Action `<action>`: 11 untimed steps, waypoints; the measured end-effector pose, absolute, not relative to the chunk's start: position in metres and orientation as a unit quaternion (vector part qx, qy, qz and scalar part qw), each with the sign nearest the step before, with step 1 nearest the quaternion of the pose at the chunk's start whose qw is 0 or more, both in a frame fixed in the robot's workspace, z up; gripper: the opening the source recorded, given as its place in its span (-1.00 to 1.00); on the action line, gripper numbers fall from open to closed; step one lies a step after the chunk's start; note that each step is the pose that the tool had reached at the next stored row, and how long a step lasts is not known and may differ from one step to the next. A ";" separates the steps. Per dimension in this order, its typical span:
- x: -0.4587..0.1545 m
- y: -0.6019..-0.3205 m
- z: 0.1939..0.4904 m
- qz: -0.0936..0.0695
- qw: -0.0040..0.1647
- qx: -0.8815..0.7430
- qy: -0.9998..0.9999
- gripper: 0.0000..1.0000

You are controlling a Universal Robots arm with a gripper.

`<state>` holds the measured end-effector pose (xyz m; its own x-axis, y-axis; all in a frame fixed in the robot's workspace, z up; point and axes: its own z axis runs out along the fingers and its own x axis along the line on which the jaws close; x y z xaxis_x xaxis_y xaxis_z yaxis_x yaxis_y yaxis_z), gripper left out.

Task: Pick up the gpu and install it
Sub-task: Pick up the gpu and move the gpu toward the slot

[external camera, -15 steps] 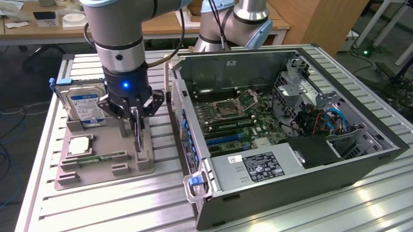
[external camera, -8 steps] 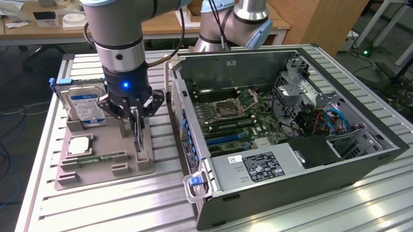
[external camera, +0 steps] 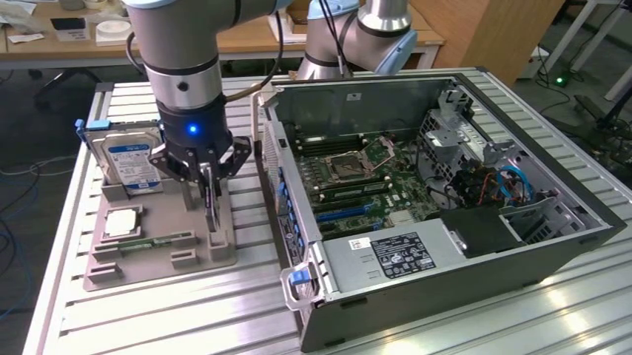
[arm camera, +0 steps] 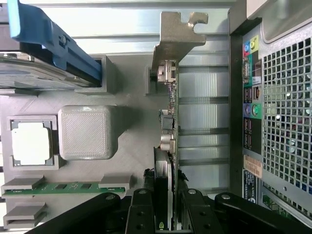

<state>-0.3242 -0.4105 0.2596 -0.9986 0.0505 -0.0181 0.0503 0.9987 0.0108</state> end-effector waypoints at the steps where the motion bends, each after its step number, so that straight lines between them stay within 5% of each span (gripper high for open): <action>1: -0.324 -0.411 0.260 0.005 0.009 0.025 1.000 -0.46; 11: -0.324 -0.411 0.262 0.005 0.009 0.025 1.000 -0.46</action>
